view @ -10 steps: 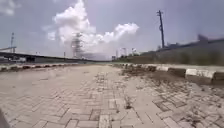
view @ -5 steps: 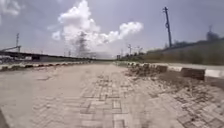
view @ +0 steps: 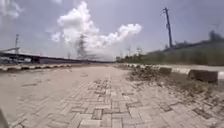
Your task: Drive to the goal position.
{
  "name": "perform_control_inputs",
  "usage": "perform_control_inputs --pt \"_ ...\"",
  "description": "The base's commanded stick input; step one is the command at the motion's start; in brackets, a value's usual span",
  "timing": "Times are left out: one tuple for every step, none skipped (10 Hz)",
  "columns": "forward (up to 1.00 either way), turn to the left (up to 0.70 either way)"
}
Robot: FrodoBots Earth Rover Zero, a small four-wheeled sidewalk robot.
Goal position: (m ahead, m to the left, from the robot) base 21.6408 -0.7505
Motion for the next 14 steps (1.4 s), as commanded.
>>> perform_control_inputs --pt "1.0 0.0" --pt "1.0 0.0" --pt "1.0 0.0" --pt "1.0 0.0" --pt "1.0 0.0" --pt "1.0 0.0" --pt "1.0 0.0" --pt "1.0 0.0" --pt "1.0 0.0" --pt "1.0 0.0" --pt "1.0 0.0" --pt "1.0 0.0" --pt "1.0 0.0" --pt "1.0 0.0"
